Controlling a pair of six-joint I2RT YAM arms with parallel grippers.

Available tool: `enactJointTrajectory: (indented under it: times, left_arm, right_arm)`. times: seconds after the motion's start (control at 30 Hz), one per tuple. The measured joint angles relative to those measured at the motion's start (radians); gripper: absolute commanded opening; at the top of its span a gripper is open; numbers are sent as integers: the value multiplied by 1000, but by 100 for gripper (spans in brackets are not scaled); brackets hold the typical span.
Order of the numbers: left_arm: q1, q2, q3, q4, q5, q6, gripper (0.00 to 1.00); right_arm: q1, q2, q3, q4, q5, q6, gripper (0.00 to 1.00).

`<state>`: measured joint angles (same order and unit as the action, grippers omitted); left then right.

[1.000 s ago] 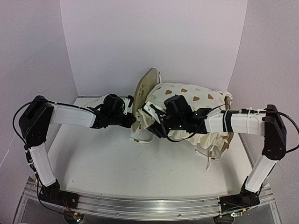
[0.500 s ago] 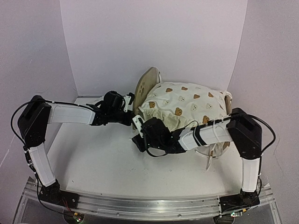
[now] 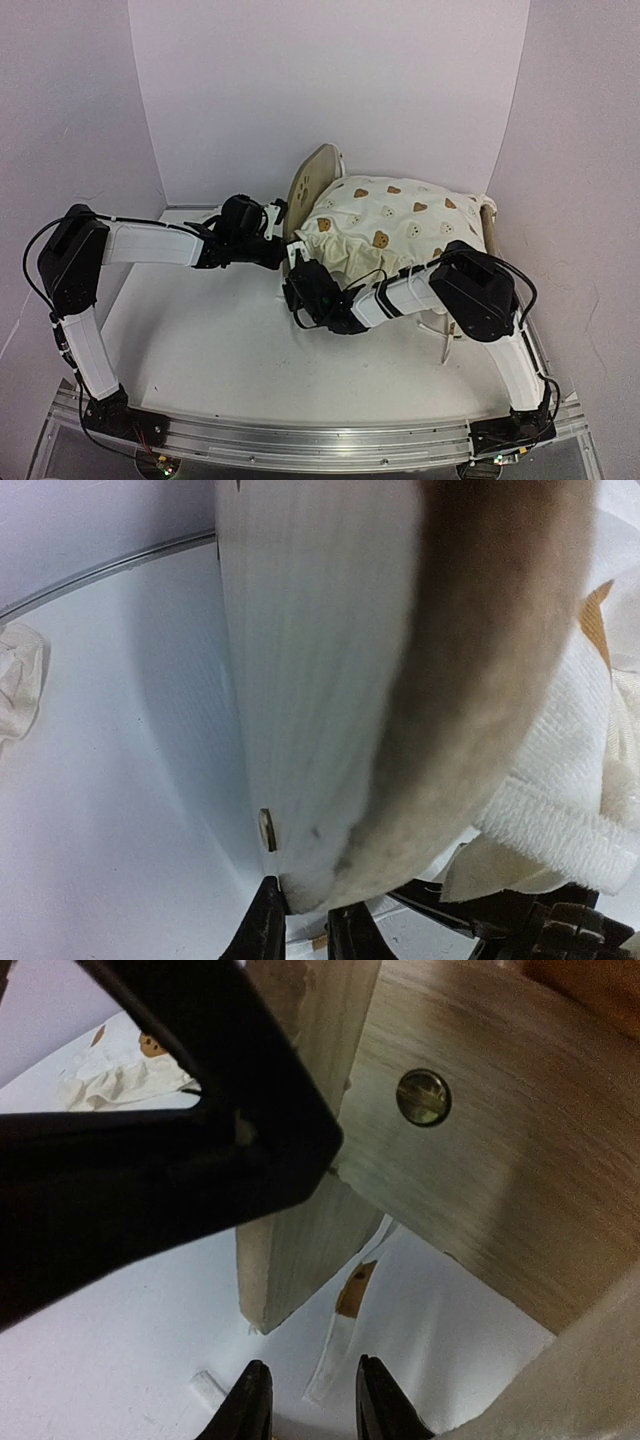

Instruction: Set up the pet bed

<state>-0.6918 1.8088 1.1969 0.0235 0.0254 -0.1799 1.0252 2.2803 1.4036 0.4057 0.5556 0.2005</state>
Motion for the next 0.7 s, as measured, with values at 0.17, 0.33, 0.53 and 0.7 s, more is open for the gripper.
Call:
enactJointTrajectory:
  times: [0.17,0.33,0.53,0.7]
  left_arm:
    - [-1,0,1,0,-4,2,0]
    - [-1,0,17,-18,-13,9,0]
    - [-1,0,34,-24,-18,10,0]
    - [-1,0,39,-33,-17,2,0]
  right_arm:
    - [-1,15,-68,170,5,-41,33]
    - [-10,15,-195,281,-37,-58,34]
    - [-34,15,-204,304,-92,-45,35]
    - [-56,15,-174,299,-95,4,39]
